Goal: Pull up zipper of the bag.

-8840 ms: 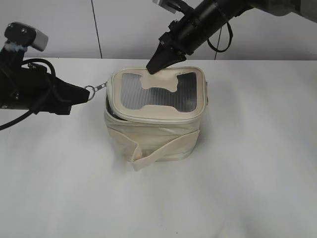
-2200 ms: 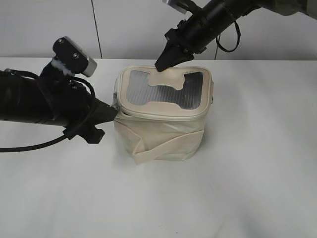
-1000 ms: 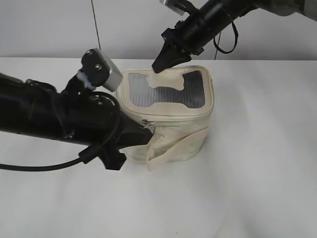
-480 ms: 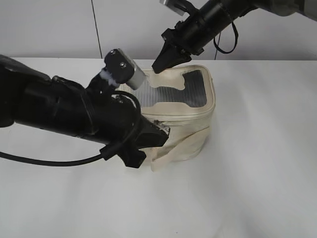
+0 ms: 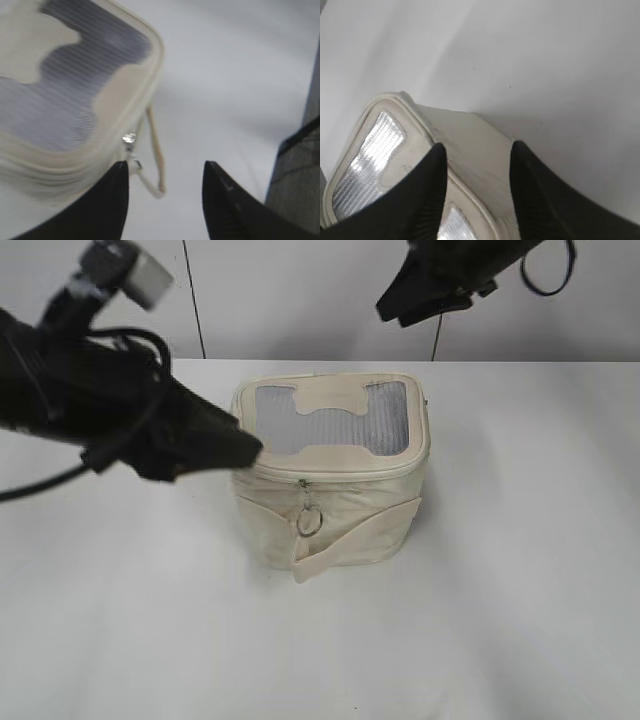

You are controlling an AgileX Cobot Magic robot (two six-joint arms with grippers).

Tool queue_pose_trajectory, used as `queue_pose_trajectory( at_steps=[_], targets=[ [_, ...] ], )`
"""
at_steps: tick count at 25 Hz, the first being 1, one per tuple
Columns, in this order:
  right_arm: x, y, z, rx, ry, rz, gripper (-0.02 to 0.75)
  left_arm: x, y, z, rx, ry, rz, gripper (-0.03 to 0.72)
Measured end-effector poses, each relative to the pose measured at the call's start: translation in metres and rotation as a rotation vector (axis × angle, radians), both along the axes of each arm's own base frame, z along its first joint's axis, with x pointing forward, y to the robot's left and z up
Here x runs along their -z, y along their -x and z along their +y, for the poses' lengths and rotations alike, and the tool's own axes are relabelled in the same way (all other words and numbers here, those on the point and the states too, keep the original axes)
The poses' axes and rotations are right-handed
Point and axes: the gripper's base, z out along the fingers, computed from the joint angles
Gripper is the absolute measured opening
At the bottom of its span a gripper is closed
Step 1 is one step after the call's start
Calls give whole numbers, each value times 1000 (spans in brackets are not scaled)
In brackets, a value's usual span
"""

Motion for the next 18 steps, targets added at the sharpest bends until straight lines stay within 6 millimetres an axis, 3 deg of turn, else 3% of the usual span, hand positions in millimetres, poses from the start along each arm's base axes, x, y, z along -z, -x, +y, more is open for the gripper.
queue_pose_trajectory(
  at_steps=[4,7,10,13,15,18],
  targets=[
    [-16,4,-46,99,-1,8,314,-28,-38,30,-118,61,-26,349],
    [-6,25,-78,170,2,26,303,-44,-79,29,-99,113,-19,344],
    [12,63,-97,273,-28,-17,301,-51,-127,6,-11,157,-14,343],
    [38,107,-104,369,-81,-65,301,-43,-170,-21,84,181,-4,354],
    [60,134,-102,382,-110,-66,301,-43,-188,-38,158,184,0,370],
    [84,154,-100,381,-125,-91,301,-30,-207,-56,216,149,39,400]
  ],
)
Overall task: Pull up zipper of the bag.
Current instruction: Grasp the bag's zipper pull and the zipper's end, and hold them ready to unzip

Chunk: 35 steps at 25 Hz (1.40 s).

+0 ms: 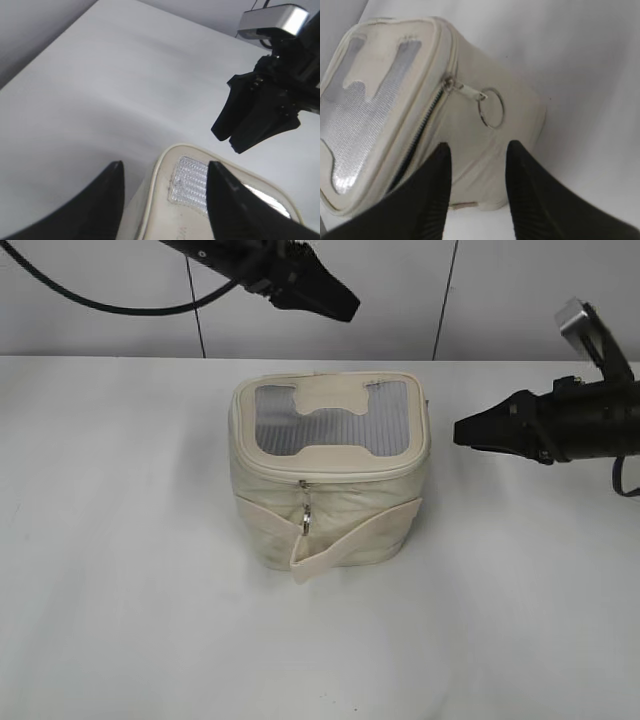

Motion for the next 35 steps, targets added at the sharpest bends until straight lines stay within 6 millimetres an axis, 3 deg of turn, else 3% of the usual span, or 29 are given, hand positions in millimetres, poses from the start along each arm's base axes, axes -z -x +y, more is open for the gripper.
queue_pose_trajectory(
  at_steps=[5,14,16,19,21,30,35],
  targets=[
    [5,4,0,1,9,-37,301,29,-17,-17,34,-55,55,422],
    [5,4,0,4,9,-43,301,67,-12,-40,70,-139,105,421],
    [5,4,0,7,7,-43,300,68,-12,-39,74,-149,115,355],
    [4,3,0,8,6,-50,298,69,-11,-39,82,-168,112,106],
    [4,3,0,1,12,-59,298,70,-11,-39,81,-175,112,48],
    [20,-1,-1,-80,86,-145,340,70,-12,-39,63,-180,117,48],
    [30,-3,11,-204,163,-273,361,69,-12,-39,62,-182,118,48]
  ],
)
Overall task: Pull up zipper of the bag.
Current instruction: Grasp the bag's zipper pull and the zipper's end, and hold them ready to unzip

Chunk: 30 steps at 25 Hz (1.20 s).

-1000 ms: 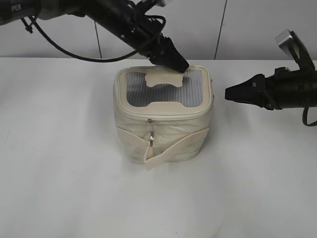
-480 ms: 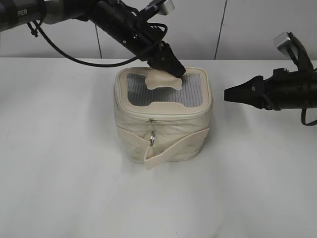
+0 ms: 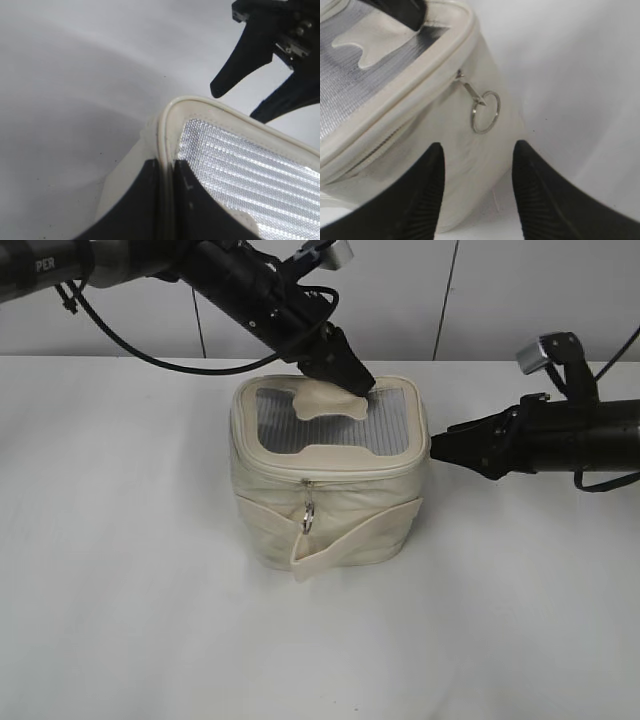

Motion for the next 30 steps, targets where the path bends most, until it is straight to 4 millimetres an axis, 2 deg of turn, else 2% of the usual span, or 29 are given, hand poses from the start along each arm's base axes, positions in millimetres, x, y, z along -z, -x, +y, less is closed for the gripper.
queue_pose_trajectory(
  at_steps=[5,13,23,30],
  targets=[
    [9,0,16,-82,78,-67,361,0,0,0,-2,0,-2,48],
    [26,-5,18,-96,87,-45,361,0,0,0,-5,0,1,48],
    [19,-23,39,-113,189,-97,361,0,-3,4,-18,-1,0,43],
    [11,-35,44,-92,217,-121,344,-1,-3,4,-20,-2,-3,42]
  ],
)
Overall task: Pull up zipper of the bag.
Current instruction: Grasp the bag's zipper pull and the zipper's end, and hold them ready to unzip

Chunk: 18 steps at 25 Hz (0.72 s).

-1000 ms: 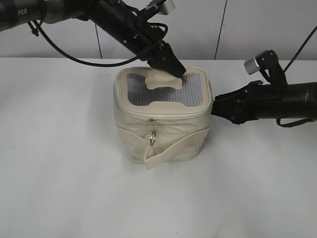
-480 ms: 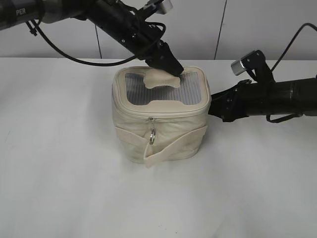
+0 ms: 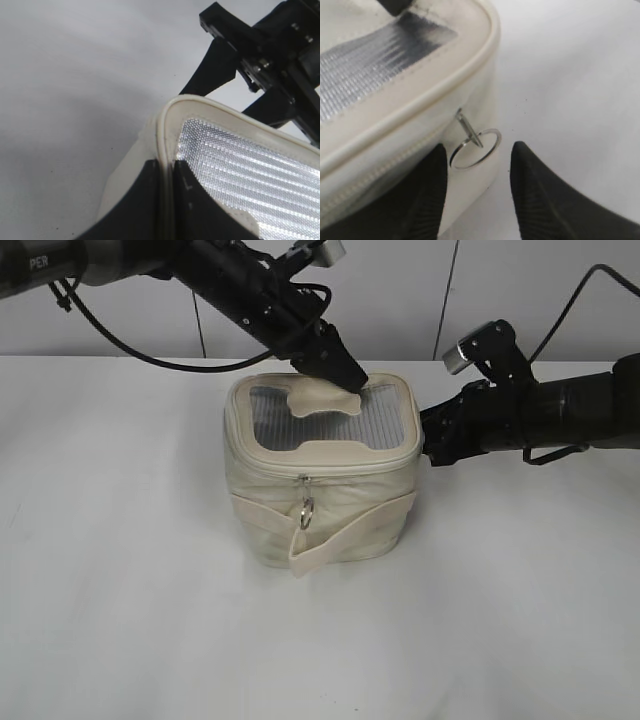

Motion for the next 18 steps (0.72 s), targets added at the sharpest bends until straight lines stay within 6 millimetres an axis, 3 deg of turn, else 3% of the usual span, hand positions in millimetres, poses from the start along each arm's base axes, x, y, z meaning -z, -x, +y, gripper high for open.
queue_pose_trajectory(
  at_steps=[8,13,16,18],
  targets=[
    [9,-4,4,1,-22,23,304,0,0,0,0,0,0,42],
    [14,-10,8,-12,-62,33,186,0,-1,2,-5,-4,-2,42],
    [13,-11,9,-13,-75,37,38,0,-1,2,-6,-4,-2,42],
    [14,-11,9,4,-92,57,8,0,-1,2,-7,-5,-3,42]
  ],
)
